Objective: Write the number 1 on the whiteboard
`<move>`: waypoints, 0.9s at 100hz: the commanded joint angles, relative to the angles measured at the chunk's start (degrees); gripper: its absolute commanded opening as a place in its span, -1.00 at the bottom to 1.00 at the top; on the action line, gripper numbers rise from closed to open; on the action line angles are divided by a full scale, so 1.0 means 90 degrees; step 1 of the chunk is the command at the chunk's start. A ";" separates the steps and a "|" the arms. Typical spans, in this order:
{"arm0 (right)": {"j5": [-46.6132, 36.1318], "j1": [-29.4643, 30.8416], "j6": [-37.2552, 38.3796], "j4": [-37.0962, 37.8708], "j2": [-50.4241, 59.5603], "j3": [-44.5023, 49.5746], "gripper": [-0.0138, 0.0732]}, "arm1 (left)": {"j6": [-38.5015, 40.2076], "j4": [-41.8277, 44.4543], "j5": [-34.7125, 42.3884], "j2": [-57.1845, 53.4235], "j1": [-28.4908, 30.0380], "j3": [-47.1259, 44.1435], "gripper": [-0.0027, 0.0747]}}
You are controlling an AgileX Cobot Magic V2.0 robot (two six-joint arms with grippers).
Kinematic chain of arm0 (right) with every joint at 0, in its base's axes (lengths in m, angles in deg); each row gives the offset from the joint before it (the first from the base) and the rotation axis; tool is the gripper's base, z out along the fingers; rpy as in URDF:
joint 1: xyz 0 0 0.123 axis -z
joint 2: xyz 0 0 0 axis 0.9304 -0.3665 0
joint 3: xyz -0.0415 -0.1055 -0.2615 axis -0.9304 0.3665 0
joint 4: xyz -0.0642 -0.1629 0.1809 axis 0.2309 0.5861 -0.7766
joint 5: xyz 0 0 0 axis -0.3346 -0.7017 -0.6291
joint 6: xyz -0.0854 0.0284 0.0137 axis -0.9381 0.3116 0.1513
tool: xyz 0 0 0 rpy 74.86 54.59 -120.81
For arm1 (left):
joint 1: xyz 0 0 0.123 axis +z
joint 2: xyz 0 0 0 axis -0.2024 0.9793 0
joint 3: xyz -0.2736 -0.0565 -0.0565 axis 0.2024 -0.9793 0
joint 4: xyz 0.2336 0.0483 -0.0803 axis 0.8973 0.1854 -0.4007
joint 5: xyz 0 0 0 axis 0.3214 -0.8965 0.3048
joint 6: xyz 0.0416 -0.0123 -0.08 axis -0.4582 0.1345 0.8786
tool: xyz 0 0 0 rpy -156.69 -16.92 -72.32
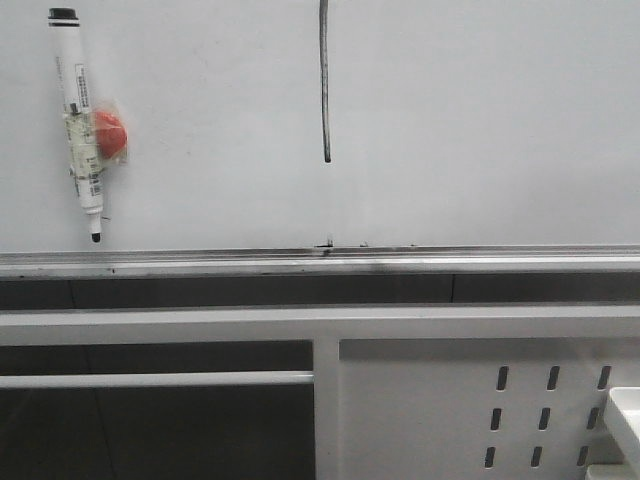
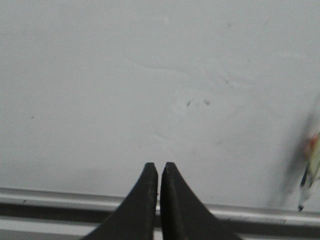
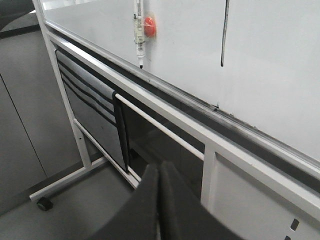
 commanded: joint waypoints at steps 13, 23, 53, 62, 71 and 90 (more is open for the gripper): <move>-0.0533 0.0003 -0.0013 0.0016 -0.0017 -0.0153 -0.82 | 0.0038 0.0756 -0.0078 -0.0198 0.0039 -0.0222 -0.98; -0.0533 0.0003 -0.0013 0.0016 -0.0017 -0.0153 -0.82 | -0.0115 0.0635 -0.0548 -0.0198 0.0039 -0.0222 -0.98; -0.0533 0.0003 -0.0013 0.0016 -0.0017 -0.0153 -0.82 | -0.1559 -0.0684 -0.1330 -0.0198 0.0042 -0.0222 -0.98; -0.0533 0.0003 -0.0013 0.0016 -0.0017 -0.0153 -0.82 | -0.1661 -0.0640 -0.1360 -0.0198 0.0042 -0.0222 -0.98; -0.0533 0.0003 -0.0013 0.0016 -0.0017 -0.0153 -0.82 | -0.1711 -0.0572 -0.1386 -0.0198 0.0042 -0.0222 -0.98; -0.0533 0.0003 -0.0013 0.0016 -0.0017 -0.0153 -0.82 | -0.1712 -0.0349 -0.1451 -0.0198 0.0042 -0.0222 -0.98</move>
